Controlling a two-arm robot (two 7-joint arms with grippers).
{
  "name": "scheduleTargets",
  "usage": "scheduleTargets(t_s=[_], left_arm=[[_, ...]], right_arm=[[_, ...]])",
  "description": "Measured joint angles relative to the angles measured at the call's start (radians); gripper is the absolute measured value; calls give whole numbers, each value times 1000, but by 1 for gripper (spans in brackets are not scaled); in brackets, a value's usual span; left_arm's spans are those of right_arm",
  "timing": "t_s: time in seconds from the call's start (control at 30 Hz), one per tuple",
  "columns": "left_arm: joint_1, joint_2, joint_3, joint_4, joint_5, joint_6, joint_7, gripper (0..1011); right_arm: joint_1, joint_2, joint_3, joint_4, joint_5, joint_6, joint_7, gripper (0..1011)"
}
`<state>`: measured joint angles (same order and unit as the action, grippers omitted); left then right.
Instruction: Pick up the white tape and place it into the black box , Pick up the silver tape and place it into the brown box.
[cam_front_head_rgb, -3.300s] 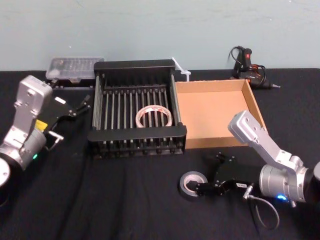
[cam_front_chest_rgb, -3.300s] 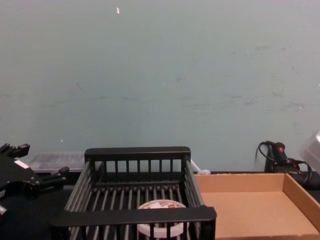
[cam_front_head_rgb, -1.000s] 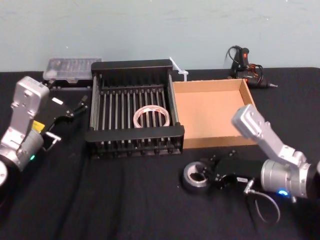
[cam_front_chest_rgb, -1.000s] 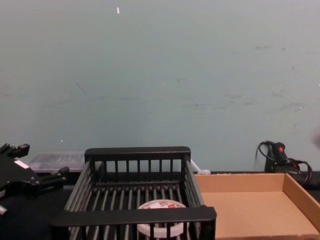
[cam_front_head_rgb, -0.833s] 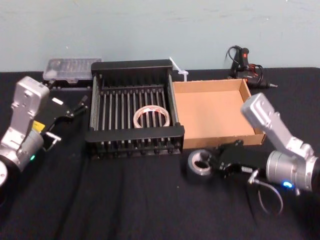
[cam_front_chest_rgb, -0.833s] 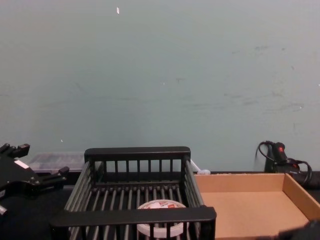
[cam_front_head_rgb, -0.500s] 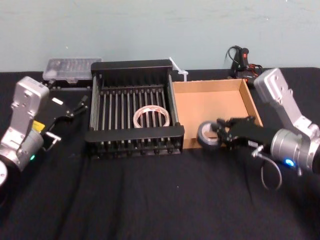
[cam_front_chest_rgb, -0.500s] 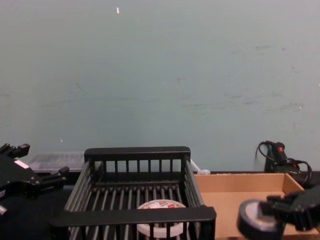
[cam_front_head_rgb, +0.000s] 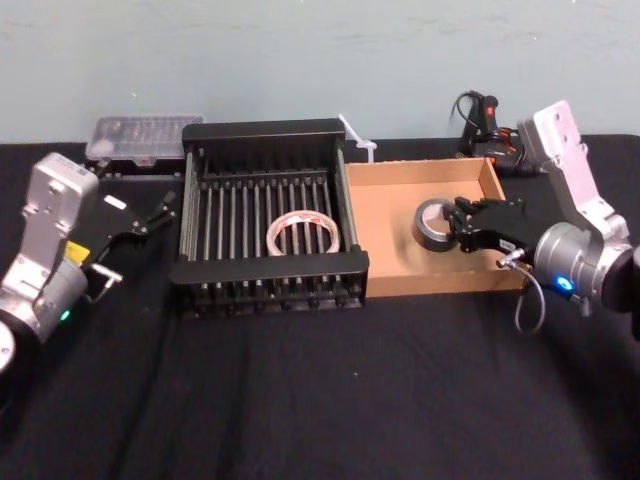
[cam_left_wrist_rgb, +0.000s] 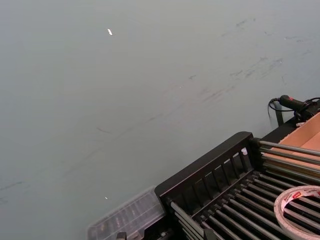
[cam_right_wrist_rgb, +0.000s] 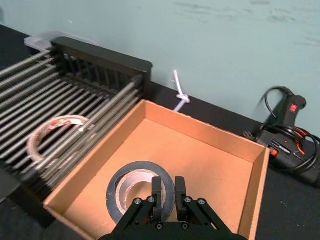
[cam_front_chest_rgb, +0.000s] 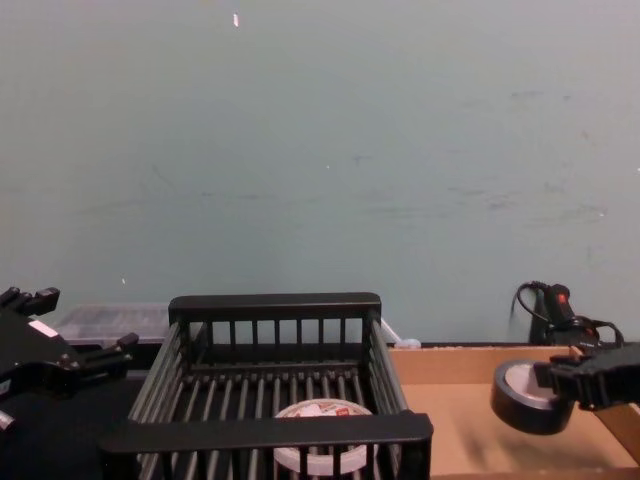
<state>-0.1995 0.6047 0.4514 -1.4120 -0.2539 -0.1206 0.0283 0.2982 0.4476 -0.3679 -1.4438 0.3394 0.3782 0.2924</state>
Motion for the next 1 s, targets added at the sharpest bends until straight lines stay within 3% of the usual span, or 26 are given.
scheduleTargets(t_s=[0.23, 0.67, 1.0], left_arm=[[0, 0, 0, 0, 0, 0, 0, 1002], [0, 0, 0, 0, 0, 0, 0, 1001], [0, 0, 0, 0, 0, 0, 0, 1001]], right_arm=[[28, -31, 5, 54, -19, 7, -9, 158], [25, -27, 4, 48, -18, 7, -8, 158], [25, -26, 3, 46, -17, 7, -8, 406]])
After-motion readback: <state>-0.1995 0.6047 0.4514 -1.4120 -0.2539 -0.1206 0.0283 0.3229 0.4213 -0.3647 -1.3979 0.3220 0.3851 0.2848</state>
